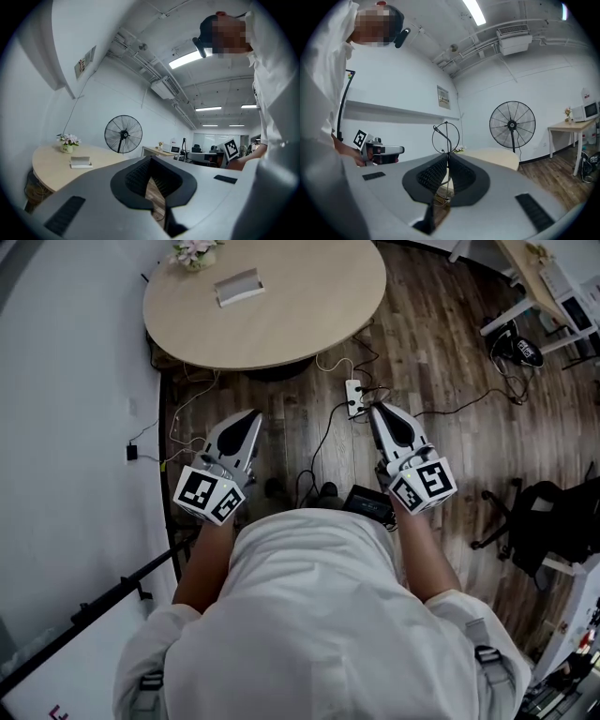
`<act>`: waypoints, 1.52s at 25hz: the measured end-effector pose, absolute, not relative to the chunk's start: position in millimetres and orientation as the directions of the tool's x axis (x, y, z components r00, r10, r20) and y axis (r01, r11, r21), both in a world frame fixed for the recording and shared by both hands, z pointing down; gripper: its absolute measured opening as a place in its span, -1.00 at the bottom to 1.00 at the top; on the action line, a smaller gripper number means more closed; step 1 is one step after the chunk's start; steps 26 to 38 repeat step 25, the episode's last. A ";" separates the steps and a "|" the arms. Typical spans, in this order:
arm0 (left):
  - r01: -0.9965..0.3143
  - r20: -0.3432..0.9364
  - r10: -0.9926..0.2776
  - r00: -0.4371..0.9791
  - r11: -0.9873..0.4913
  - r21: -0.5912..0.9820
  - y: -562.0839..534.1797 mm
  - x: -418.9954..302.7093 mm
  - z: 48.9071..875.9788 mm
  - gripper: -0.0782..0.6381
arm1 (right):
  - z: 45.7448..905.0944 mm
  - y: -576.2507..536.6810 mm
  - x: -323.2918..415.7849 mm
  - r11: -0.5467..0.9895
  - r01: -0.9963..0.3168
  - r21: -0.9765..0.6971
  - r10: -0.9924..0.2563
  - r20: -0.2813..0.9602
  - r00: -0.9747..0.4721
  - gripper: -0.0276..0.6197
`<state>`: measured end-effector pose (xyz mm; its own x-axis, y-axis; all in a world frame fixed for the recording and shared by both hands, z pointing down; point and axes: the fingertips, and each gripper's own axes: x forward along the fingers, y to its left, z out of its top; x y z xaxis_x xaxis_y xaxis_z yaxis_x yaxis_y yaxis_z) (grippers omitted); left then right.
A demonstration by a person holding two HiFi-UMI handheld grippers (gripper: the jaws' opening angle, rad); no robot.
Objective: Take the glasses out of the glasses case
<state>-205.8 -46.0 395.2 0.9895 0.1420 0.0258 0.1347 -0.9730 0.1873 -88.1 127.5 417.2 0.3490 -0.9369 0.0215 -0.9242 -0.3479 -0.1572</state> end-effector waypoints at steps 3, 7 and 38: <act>0.134 0.043 0.144 0.989 -0.972 0.193 -29.3 -200.2 399.7 -0.75 | 419.0 136.8 -88.7 -0.322 -0.935 -0.148 -0.946 0.015 0.323 -0.82; 0.132 0.044 0.142 0.989 -0.974 0.182 -12.1 -193.8 394.9 -0.75 | 417.0 145.9 -84.2 -0.290 -0.947 -0.138 -0.956 0.005 0.292 -0.82; 0.117 0.051 0.128 0.991 -0.976 0.183 33.6 -172.2 388.8 -0.75 | 408.9 195.6 -49.5 -0.278 -0.950 -0.143 -0.958 -0.031 0.285 -0.82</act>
